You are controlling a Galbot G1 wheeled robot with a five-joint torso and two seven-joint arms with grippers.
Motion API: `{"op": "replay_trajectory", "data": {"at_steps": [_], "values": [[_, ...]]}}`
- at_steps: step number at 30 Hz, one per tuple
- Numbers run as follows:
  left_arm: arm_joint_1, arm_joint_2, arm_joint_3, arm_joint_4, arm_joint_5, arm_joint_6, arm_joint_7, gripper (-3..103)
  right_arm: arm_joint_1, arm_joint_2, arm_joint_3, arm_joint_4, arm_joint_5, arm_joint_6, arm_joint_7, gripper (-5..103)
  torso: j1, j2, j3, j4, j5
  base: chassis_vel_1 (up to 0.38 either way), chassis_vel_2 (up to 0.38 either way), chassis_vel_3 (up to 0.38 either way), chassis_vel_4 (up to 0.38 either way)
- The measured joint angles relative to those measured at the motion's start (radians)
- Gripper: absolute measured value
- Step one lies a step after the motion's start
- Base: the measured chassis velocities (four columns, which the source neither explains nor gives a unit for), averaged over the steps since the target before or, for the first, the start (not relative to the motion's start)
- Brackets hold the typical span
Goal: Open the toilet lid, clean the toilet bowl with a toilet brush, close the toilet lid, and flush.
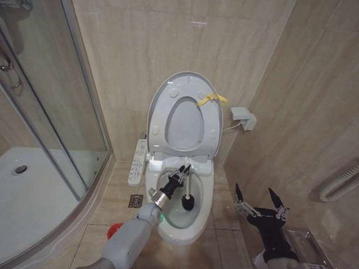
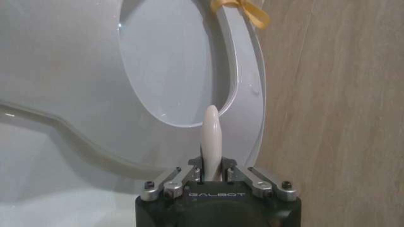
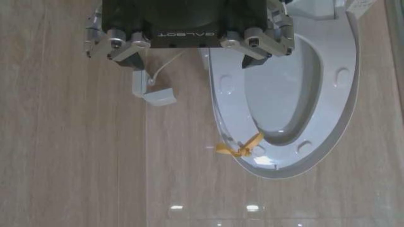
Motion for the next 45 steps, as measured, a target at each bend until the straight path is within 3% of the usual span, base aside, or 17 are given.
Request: {"op": "replay_trajectory", "data": {"at_steps": [4, 9, 14, 15, 20, 23, 28, 33, 40, 45], "values": [[-0.003, 0.017, -0.008, 0.005, 0.096, -0.025, 0.011, 19, 0.000, 0.000, 0.000, 0.000, 0.000, 0.000, 0.000, 100, 0.000, 0.000, 0.000, -0.0003, -0.0001, 0.000, 0.000, 0.000, 0.000], [0.012, 0.070, 0.005, -0.038, 0.127, -0.024, -0.002, 19, 0.000, 0.000, 0.000, 0.000, 0.000, 0.000, 0.000, 100, 0.000, 0.000, 0.000, 0.0002, 0.0000, 0.000, 0.000, 0.000, 0.000], [0.070, 0.177, 0.044, -0.179, 0.010, 0.051, -0.058, 19, 0.000, 0.000, 0.000, 0.000, 0.000, 0.000, 0.000, 100, 0.000, 0.000, 0.000, 0.0009, 0.0001, 0.000, 0.000, 0.000, 0.000], [0.092, 0.200, 0.048, -0.225, -0.031, 0.069, -0.078, 19, 0.000, 0.000, 0.000, 0.000, 0.000, 0.000, 0.000, 100, 0.000, 0.000, 0.000, 0.0000, -0.0002, 0.000, 0.000, 0.000, 0.000], [0.151, 0.239, 0.050, -0.336, -0.123, 0.117, -0.129, 19, 0.000, 0.000, 0.000, 0.000, 0.000, 0.000, 0.000, 100, 0.000, 0.000, 0.000, -0.0001, -0.0001, 0.000, 0.000, 0.000, 0.000], [0.227, 0.279, 0.040, -0.465, -0.175, 0.150, -0.196, 19, 0.000, 0.000, 0.000, 0.000, 0.000, 0.000, 0.000, 100, 0.000, 0.000, 0.000, -0.0002, 0.0001, 0.000, 0.000, 0.000, 0.000], [0.377, 0.304, -0.019, -0.623, -0.192, 0.169, -0.273, 19, 0.000, 0.000, 0.000, 0.000, 0.000, 0.000, 0.000, 100, 0.000, 0.000, 0.000, 0.0001, 0.0001, 0.000, 0.000, 0.000, 0.000], [0.560, 0.336, -0.081, -0.737, -0.172, 0.169, -0.277, 19, 0.000, 0.000, 0.000, 0.000, 0.000, 0.000, 0.000, 100, 0.000, 0.000, 0.000, 0.0006, 0.0000, 0.000, 0.000, 0.000, 0.000], [0.646, 0.368, -0.120, -0.803, -0.181, 0.171, -0.300, 19, 0.000, 0.000, 0.000, 0.000, 0.000, 0.000, 0.000, 100, 0.000, 0.000, 0.000, 0.0001, 0.0001, 0.000, 0.000, 0.000, 0.000], [0.659, 0.376, -0.119, -0.857, -0.241, 0.188, -0.363, 19, 0.000, 0.000, 0.000, 0.000, 0.000, 0.000, 0.000, 100, 0.000, 0.000, 0.000, -0.0003, 0.0001, 0.000, 0.000, 0.000, 0.000]]}}
